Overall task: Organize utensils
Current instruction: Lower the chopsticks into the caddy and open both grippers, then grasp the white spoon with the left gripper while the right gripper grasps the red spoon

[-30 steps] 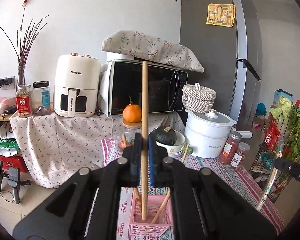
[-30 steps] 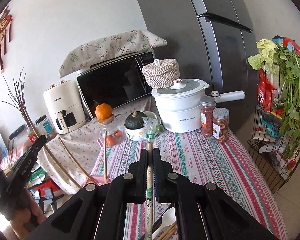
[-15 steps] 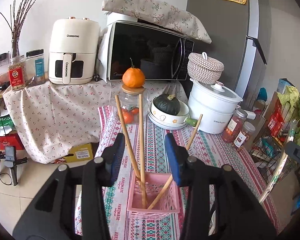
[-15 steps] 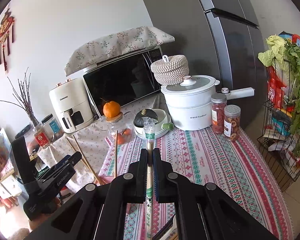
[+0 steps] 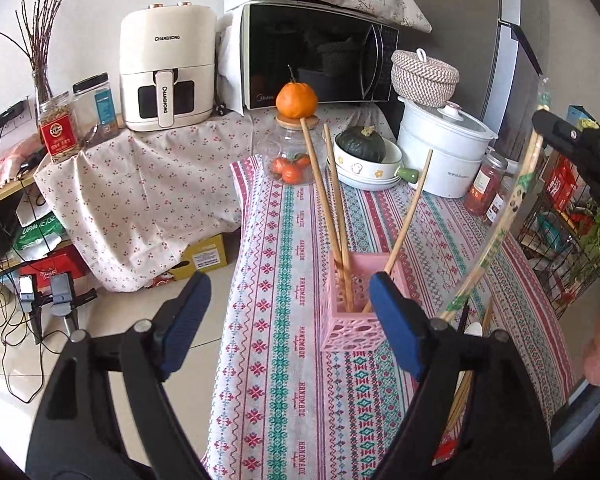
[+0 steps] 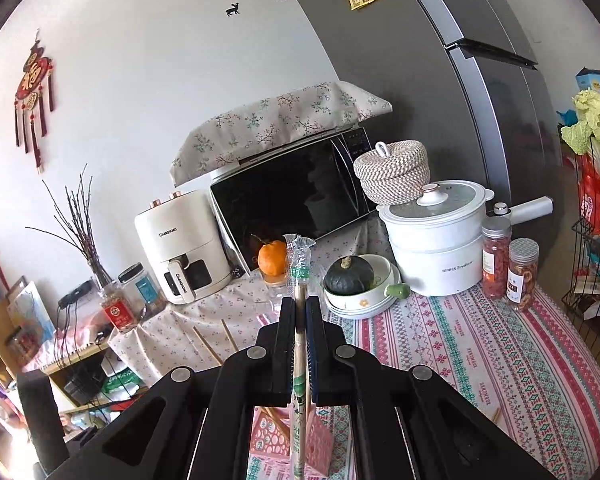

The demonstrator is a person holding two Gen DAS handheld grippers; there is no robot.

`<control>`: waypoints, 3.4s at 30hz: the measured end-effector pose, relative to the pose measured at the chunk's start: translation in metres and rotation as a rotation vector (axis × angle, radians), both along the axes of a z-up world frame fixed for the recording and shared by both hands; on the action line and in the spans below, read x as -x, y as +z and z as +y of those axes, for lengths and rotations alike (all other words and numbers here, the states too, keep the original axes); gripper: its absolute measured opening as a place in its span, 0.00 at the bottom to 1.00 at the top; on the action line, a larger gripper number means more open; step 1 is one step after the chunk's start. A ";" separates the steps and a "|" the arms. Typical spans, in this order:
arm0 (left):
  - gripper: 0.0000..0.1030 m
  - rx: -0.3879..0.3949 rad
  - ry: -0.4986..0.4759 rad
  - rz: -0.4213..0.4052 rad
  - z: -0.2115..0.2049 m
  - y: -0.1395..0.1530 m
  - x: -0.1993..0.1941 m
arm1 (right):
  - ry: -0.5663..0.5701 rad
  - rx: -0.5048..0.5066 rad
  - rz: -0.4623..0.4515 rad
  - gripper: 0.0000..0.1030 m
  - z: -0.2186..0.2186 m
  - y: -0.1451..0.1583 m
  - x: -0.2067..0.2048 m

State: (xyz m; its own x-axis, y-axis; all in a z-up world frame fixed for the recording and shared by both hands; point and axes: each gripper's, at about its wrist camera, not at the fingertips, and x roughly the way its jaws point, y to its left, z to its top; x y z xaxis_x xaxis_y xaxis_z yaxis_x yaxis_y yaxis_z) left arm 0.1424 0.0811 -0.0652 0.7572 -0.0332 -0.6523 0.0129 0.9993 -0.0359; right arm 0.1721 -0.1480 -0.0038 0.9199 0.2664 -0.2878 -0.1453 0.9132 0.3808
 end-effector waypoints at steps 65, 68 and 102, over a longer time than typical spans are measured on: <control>0.80 -0.088 -0.372 0.414 -0.154 -0.086 -0.004 | -0.006 0.253 0.826 0.88 -0.146 -0.149 0.007; 0.58 -0.052 -0.415 0.458 -0.169 -0.093 -0.013 | -0.005 0.259 0.834 0.88 -0.152 -0.151 0.009; 0.36 -0.084 -0.452 0.403 -0.239 -0.113 -0.055 | -0.007 0.153 0.919 0.88 -0.194 -0.164 0.022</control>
